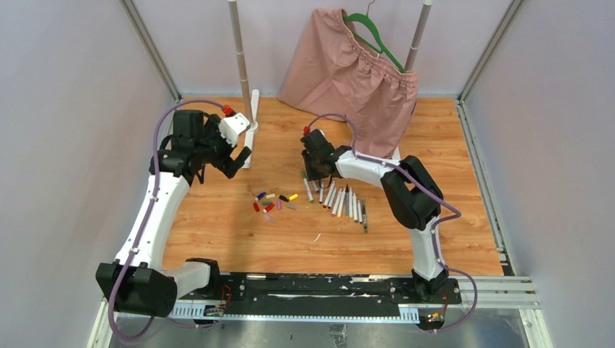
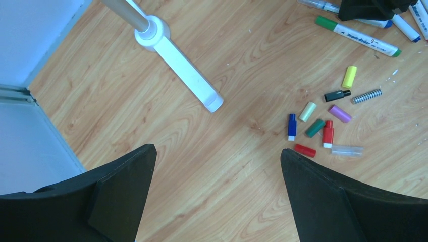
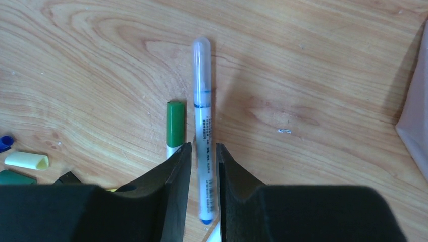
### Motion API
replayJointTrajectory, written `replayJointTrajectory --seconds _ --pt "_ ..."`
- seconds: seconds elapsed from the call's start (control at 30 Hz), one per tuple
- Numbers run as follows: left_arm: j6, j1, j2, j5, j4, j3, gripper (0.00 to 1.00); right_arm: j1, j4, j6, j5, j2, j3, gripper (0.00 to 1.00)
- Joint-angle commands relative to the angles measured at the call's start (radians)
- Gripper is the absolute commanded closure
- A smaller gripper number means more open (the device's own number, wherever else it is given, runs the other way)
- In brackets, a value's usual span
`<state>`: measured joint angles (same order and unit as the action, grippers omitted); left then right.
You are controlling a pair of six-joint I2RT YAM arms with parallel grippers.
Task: Open the pen caps
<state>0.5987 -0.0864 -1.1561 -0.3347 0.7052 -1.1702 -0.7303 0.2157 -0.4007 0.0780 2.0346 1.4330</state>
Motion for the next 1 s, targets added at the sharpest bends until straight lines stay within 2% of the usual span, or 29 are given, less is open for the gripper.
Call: replayJointTrajectory --seconds 0.0,0.23,0.5,0.57,0.77,0.87,0.97 --pt "-0.001 0.004 0.0 -0.039 -0.002 0.006 0.0 -0.012 0.033 -0.006 0.012 0.046 0.003 0.72" --pt "0.002 0.005 -0.004 -0.047 -0.003 0.001 0.0 -0.025 0.033 0.007 0.055 0.044 -0.008 0.76" --pt "0.024 0.005 0.013 -0.146 0.017 0.016 0.0 -0.019 0.049 0.031 0.052 0.027 0.024 0.95" --pt "0.054 0.005 0.036 -0.193 0.019 0.04 0.0 -0.006 0.049 0.041 0.001 0.002 0.031 1.0" --pt "0.15 0.005 0.072 -0.244 0.026 0.094 0.0 0.018 0.073 0.091 -0.154 -0.076 0.058 1.0" --pt "0.231 0.005 0.1 -0.24 0.03 0.133 0.0 0.019 0.105 0.104 -0.21 -0.104 0.059 1.0" --pt "0.394 0.005 0.132 -0.236 0.042 0.184 0.0 0.019 0.129 0.109 -0.299 -0.134 0.046 1.0"
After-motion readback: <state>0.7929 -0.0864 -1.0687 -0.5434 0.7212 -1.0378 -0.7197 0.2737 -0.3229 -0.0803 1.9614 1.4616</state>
